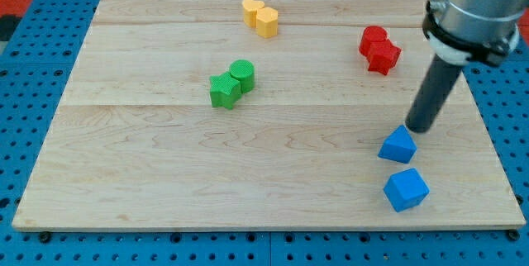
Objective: Push the blue triangle and blue cube towards the center of the board
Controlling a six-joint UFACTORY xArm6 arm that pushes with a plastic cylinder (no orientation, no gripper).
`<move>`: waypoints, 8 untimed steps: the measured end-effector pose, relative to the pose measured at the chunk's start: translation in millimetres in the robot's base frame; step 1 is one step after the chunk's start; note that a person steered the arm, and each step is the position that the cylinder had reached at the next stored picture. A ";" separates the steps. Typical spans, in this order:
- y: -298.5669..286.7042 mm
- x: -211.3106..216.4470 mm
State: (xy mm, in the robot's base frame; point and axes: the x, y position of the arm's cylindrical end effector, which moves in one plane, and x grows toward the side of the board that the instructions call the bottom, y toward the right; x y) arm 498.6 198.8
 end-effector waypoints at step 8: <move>77.5 69.2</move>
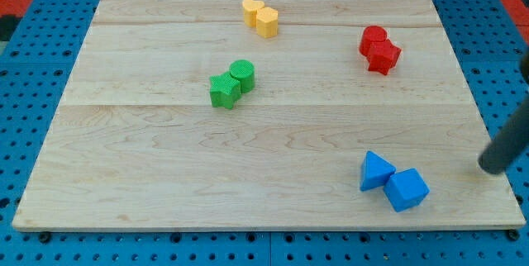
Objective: Push the blue triangle and blue cube towards the center of the board
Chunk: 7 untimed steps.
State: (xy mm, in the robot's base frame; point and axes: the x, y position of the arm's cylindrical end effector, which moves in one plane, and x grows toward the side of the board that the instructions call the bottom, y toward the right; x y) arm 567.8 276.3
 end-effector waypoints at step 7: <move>-159.3 -23.6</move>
